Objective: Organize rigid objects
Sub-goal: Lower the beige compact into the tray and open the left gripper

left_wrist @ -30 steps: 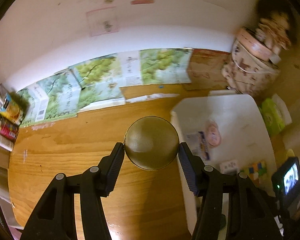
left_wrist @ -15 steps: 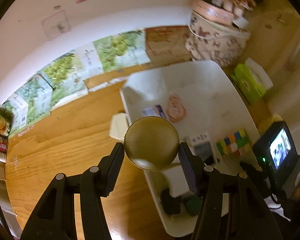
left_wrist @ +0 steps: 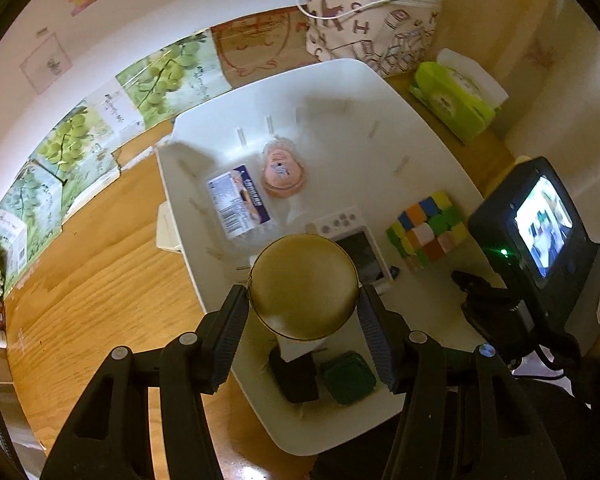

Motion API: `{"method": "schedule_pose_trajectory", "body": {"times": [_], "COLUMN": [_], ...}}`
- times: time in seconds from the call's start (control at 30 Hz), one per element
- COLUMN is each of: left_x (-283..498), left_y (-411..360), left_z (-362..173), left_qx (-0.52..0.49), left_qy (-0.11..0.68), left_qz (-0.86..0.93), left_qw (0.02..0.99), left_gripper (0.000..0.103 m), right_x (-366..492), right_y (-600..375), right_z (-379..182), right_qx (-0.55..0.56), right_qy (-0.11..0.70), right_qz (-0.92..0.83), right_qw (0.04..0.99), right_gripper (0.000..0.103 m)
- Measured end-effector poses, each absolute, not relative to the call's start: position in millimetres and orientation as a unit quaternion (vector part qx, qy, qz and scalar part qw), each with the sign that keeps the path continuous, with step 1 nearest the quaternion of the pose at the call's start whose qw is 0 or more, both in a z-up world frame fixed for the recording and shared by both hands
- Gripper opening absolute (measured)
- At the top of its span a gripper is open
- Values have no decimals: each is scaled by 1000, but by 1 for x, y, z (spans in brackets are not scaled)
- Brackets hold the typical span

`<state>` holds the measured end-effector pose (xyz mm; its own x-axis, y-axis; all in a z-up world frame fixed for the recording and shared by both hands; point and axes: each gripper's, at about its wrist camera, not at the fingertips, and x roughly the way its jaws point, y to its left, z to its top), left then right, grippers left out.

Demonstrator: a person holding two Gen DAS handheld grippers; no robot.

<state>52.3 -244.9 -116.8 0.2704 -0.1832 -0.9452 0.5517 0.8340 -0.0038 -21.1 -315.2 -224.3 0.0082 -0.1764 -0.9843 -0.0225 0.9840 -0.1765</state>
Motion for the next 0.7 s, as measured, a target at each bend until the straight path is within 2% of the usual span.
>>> {"method": "schedule_pose_trajectory", "body": {"times": [0.23,0.33,0.43,0.7], "left_x": [52,53,53,60], "left_y": [-244,-242,-239,-226], "left_z": [-116,-115,-113,-111], "left_qx": [167,165,158,149], "left_qy": [557,553,549,545], "left_qz": [-231,-229,-229,-214], "left_qw": [780,784,788,797], "left_gripper": [61,69,72,73], "right_x": [-19,-19,-21,-19], "right_y": [-318,-318,-320,-318], "right_z": [-222,-222,-220,-223], "right_qx": [-68,-68,-69,-71], "right_qy": [702,702,703,704], "right_qz": [-53,-53,-54,-55], "right_qw": [707,706,706,704], "right_gripper": [23,23,23,23]}}
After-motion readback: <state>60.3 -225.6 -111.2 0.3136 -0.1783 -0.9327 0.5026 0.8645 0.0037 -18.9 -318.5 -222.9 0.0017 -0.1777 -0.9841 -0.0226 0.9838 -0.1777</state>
